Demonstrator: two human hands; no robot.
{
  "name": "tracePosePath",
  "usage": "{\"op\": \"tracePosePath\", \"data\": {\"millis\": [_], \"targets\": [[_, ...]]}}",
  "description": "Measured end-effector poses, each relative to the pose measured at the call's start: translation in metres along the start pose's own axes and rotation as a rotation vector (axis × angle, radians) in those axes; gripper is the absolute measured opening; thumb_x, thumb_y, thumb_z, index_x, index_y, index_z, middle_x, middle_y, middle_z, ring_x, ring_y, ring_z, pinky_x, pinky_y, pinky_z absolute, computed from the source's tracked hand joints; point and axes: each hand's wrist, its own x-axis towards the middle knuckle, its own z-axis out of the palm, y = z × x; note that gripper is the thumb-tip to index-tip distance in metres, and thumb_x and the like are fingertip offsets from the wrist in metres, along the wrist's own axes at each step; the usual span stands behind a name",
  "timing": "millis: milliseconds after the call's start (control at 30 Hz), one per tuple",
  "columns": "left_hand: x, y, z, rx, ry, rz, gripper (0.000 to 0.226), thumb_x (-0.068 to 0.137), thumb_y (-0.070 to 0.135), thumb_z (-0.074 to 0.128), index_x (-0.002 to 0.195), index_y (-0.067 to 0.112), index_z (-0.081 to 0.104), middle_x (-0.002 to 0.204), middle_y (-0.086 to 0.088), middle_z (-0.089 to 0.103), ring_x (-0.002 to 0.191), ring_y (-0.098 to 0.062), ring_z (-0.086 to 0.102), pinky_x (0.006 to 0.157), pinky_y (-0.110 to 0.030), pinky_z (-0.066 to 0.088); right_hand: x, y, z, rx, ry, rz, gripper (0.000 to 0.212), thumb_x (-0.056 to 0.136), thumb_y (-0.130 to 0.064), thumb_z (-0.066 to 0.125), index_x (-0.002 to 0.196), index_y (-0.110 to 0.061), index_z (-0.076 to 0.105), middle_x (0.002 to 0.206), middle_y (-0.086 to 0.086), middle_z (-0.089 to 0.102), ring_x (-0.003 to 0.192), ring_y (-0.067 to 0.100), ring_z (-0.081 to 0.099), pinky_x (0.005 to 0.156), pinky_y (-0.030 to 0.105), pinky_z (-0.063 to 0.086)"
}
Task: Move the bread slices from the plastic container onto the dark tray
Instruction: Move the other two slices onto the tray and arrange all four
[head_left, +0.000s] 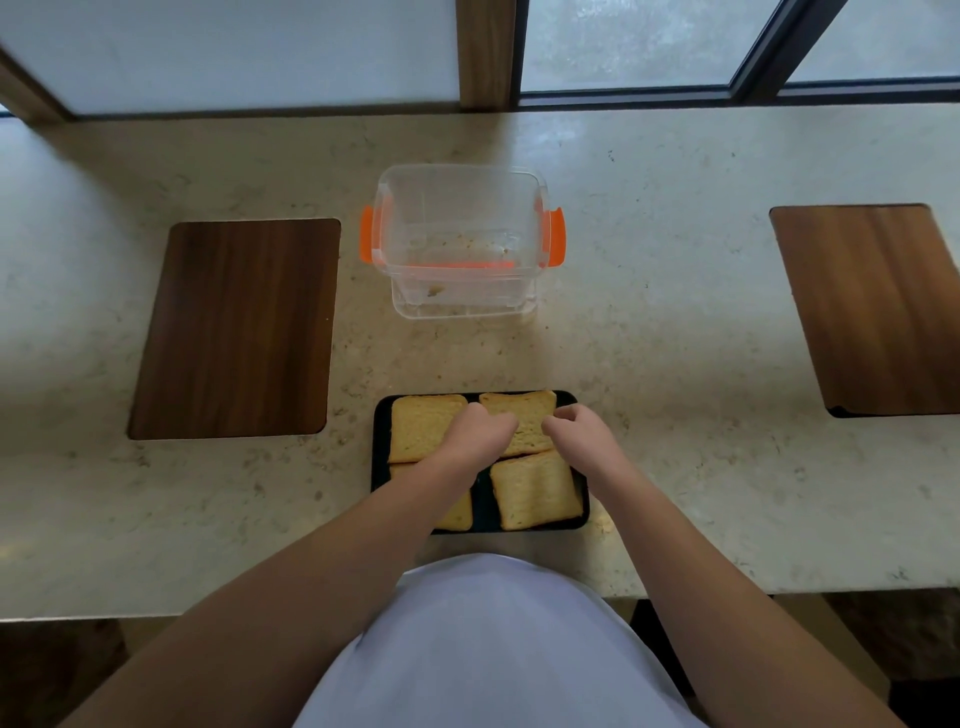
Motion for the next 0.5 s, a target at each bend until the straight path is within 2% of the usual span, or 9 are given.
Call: {"op": "tracePosePath", "data": {"millis": [67, 100, 200, 233, 267, 333, 367, 433, 500], "targets": [[-0.004, -0.003, -0.002, 0.029, -0.006, 0.007, 0.014, 0.084, 0.027, 0.05, 0.086, 0.014, 0.053, 0.078, -0.003, 0.047, 0.07, -0.016, 0.046, 0.061, -0.032, 0.038, -0.001, 0.003, -0.004, 0.014, 0.006, -0.01, 0.054, 0.092, -0.023, 0.056, 0.143, -0.011, 0.048, 0.141, 0.007, 0.055, 0.126, 0.023, 0.052, 0.094, 0.035, 0.045], [-0.006, -0.006, -0.003, 0.02, -0.013, 0.019, 0.013, 0.084, 0.028, 0.05, 0.076, 0.017, 0.047, 0.079, -0.004, 0.046, 0.071, -0.017, 0.045, 0.061, -0.032, 0.037, -0.003, 0.007, -0.007, 0.026, 0.02, -0.012, 0.053, 0.092, -0.022, 0.056, 0.143, -0.01, 0.049, 0.14, 0.007, 0.056, 0.125, 0.023, 0.052, 0.097, 0.037, 0.046], [-0.014, -0.024, -0.004, -0.003, -0.073, -0.037, 0.022, 0.083, 0.032, 0.052, 0.091, 0.012, 0.056, 0.077, -0.002, 0.044, 0.071, -0.016, 0.045, 0.065, -0.03, 0.04, -0.011, 0.023, -0.017, 0.032, 0.038, 0.005, 0.051, 0.092, -0.02, 0.057, 0.141, -0.01, 0.051, 0.135, 0.007, 0.058, 0.12, 0.023, 0.055, 0.101, 0.043, 0.049], [-0.012, -0.033, -0.003, -0.028, -0.084, -0.085, 0.054, 0.081, 0.033, 0.054, 0.113, -0.008, 0.039, 0.077, -0.002, 0.045, 0.073, -0.017, 0.049, 0.071, -0.03, 0.046, -0.014, 0.029, -0.019, 0.021, 0.026, 0.014, 0.051, 0.092, -0.02, 0.057, 0.141, -0.01, 0.051, 0.134, 0.007, 0.059, 0.118, 0.023, 0.056, 0.101, 0.046, 0.05], [-0.018, -0.037, -0.002, -0.053, -0.115, -0.123, 0.032, 0.078, 0.033, 0.055, 0.092, 0.008, 0.041, 0.078, -0.003, 0.047, 0.075, -0.018, 0.052, 0.077, -0.031, 0.05, -0.017, 0.035, -0.02, 0.01, 0.011, 0.023, 0.05, 0.092, -0.021, 0.057, 0.141, -0.009, 0.05, 0.132, 0.007, 0.059, 0.117, 0.023, 0.057, 0.101, 0.047, 0.05], [-0.023, -0.045, 0.001, -0.1, -0.149, -0.183, 0.043, 0.071, 0.028, 0.056, 0.11, 0.01, 0.049, 0.07, -0.002, 0.045, 0.063, -0.016, 0.046, 0.066, -0.03, 0.046, -0.022, 0.046, -0.019, -0.005, -0.012, 0.036, 0.051, 0.092, -0.022, 0.056, 0.142, -0.009, 0.05, 0.13, 0.006, 0.059, 0.115, 0.023, 0.057, 0.1, 0.047, 0.051], [-0.023, -0.048, 0.002, -0.12, -0.168, -0.205, 0.037, 0.068, 0.024, 0.056, 0.103, 0.013, 0.048, 0.065, -0.002, 0.039, 0.056, -0.015, 0.038, 0.058, -0.031, 0.038, -0.024, 0.05, -0.018, -0.015, -0.018, 0.037, 0.052, 0.092, -0.022, 0.056, 0.142, -0.009, 0.05, 0.13, 0.005, 0.059, 0.115, 0.023, 0.058, 0.099, 0.046, 0.051], [-0.024, -0.05, 0.005, -0.142, -0.162, -0.243, 0.022, 0.065, 0.017, 0.052, 0.084, 0.013, 0.042, 0.063, -0.001, 0.032, 0.053, -0.015, 0.028, 0.058, -0.033, 0.026, -0.027, 0.053, -0.015, -0.038, -0.023, 0.036, 0.05, 0.092, -0.022, 0.055, 0.14, -0.009, 0.052, 0.123, 0.005, 0.062, 0.109, 0.022, 0.06, 0.092, 0.041, 0.053], [-0.025, -0.048, 0.008, -0.164, -0.155, -0.256, 0.022, 0.07, 0.014, 0.051, 0.091, 0.012, 0.049, 0.071, -0.003, 0.041, 0.059, -0.016, 0.037, 0.059, -0.03, 0.034, -0.029, 0.053, -0.012, -0.074, -0.009, 0.038, 0.044, 0.092, -0.018, 0.054, 0.133, -0.003, 0.058, 0.119, 0.014, 0.067, 0.105, 0.029, 0.064, 0.086, 0.045, 0.056]]}}
